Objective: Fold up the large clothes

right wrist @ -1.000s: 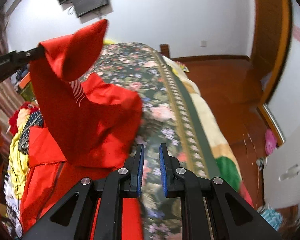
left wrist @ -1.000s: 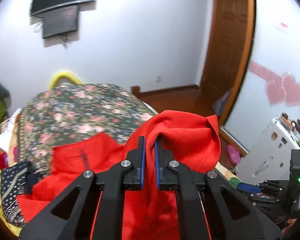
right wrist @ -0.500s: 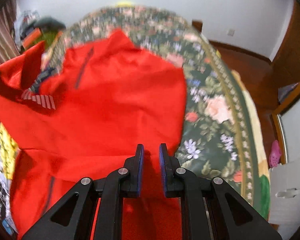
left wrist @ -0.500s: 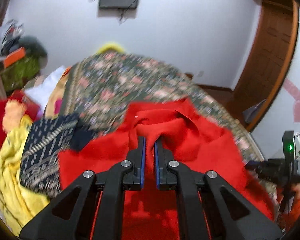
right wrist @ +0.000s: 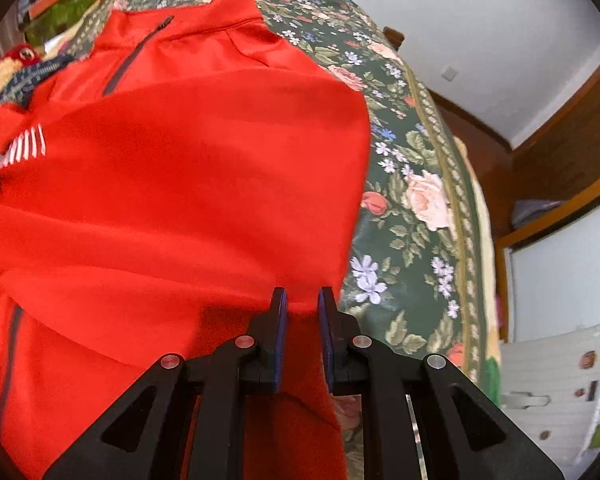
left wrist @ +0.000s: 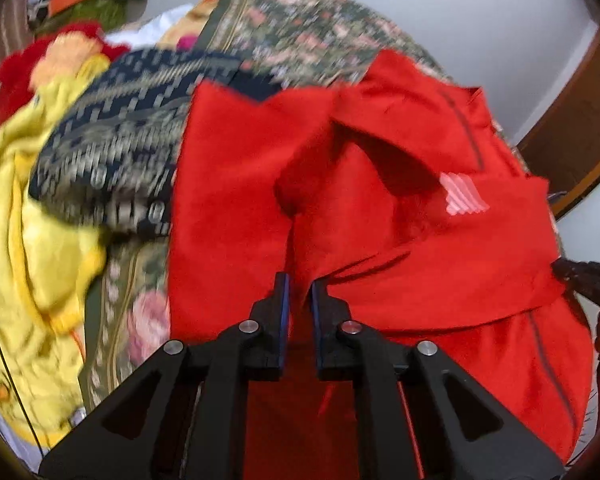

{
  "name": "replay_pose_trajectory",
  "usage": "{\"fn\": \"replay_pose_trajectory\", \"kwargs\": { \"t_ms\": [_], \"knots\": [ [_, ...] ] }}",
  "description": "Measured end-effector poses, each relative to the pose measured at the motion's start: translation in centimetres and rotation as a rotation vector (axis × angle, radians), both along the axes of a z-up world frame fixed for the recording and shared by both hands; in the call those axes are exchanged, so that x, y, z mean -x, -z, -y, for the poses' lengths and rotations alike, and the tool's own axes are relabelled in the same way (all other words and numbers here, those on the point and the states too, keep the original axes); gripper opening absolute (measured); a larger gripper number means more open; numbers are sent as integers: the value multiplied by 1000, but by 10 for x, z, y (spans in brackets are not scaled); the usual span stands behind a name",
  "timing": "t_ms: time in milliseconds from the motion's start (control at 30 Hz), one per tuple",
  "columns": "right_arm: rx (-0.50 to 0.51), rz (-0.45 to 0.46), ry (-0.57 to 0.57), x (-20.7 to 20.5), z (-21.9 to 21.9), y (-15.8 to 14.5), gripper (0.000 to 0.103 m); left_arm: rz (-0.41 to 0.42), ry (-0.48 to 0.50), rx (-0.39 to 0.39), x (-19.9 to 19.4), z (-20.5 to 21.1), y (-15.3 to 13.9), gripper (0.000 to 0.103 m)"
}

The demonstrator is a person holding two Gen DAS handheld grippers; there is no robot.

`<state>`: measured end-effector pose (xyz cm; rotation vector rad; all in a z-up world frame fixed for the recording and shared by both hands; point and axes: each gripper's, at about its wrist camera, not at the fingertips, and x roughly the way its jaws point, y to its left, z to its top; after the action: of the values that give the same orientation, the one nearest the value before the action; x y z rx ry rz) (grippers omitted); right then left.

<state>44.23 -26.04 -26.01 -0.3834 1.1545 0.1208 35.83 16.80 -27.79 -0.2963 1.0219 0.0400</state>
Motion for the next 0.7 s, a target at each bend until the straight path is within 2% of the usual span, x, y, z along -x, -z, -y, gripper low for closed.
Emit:
{"fn": "replay_pose_trajectory", "kwargs": {
  "t_ms": [33,67,100,133,233,433,600,700],
  "knots": [
    [27,10,5,-2,-1,1,40,-9,-10,-2,4,-2,5,17],
    [80,39,24,0,0,1,59,-17,-22,-5,7,-3,9,19],
    [153,91,49,3,2,1,89,-36,-46,-28,10,-7,15,19],
    [184,128,56,6,6,1,95,-47,-54,-37,13,-8,18,19],
    [109,89,74,10,19,4,95,-62,-68,-35,22,-17,27,19],
    [12,48,93,6,30,-6,95,-78,-27,-36,35,-19,18,22],
    [-60,60,58,4,21,-27,95,-50,26,-113,41,-7,-10,44],
    [-93,94,17,8,6,-43,95,-13,63,-159,39,3,-32,46]
  ]
}}
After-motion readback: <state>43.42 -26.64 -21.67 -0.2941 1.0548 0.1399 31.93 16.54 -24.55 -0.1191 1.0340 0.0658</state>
